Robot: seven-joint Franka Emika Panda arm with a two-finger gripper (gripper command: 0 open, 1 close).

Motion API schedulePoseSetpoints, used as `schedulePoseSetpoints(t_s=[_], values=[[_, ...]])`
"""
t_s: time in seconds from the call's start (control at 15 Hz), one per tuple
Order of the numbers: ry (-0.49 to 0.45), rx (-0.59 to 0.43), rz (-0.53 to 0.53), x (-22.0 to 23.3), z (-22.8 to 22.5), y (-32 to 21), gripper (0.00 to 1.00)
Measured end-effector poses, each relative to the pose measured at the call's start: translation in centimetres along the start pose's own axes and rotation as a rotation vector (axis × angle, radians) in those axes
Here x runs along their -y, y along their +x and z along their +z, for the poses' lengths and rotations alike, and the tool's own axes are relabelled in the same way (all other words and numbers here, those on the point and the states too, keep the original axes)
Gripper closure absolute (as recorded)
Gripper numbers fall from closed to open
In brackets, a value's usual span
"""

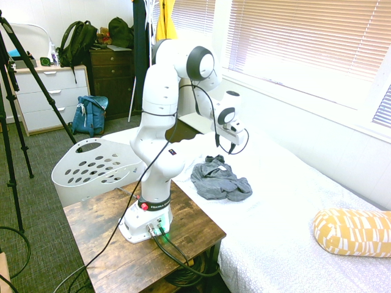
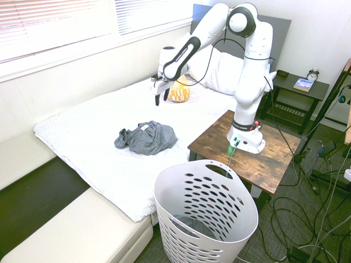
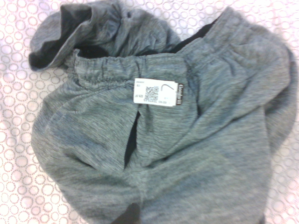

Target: Put my clothes in the laundry bag

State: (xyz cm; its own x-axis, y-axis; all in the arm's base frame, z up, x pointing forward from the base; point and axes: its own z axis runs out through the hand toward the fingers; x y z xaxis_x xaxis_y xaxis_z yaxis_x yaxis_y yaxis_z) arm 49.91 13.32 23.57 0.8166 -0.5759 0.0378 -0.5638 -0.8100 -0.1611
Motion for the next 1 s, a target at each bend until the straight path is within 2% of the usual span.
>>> schedulePoseSetpoints(t_s=[0.2,0.47,0.67,1.0], values=[[0.029,0.054,-0.069,1.7,7.7,-0.6,0.0],[0.065,0.107,-0.2,1.4,14.3,0.3,0.0],[0.041,0.085,-0.278,0.1,19.2,-0.1,0.0],[0.026,0.068,-0.393,1.6,25.4,-4.3,0.0]])
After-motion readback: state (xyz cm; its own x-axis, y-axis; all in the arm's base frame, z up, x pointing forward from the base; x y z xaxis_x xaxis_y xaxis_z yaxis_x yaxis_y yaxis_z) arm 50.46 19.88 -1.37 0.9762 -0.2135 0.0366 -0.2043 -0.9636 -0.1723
